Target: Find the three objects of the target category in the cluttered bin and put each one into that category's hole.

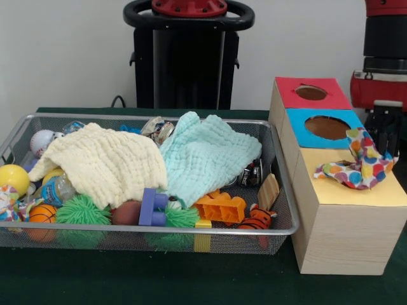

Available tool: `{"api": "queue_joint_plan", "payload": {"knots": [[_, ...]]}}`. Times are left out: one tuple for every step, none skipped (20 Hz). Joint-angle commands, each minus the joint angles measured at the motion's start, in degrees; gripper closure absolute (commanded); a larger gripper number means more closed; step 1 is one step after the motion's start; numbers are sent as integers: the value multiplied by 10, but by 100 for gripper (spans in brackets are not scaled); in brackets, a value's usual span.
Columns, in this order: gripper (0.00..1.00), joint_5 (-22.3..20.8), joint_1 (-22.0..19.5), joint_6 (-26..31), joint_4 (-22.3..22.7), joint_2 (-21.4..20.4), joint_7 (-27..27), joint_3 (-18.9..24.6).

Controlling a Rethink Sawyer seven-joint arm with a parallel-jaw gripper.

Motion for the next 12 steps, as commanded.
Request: {"api": "queue_joint_plan", "payload": {"knots": [[100,-18,-3,70,-11,-1,94,0],[100,-17,-4,64,-9,1,94,3],[100,-15,-6,59,-7,4,94,7],[100,-14,-7,53,-5,6,94,11],[100,-14,-6,49,-5,9,94,11],[100,-14,-6,44,-4,11,94,12],[100,-14,-5,48,-6,13,95,9],[100,-13,-5,51,-8,16,96,7],[100,-14,-7,53,-9,16,94,8],[100,-15,-9,55,-9,17,93,8],[100,-15,-11,56,-8,17,91,10],[100,-15,-17,54,-6,19,88,16]]}}
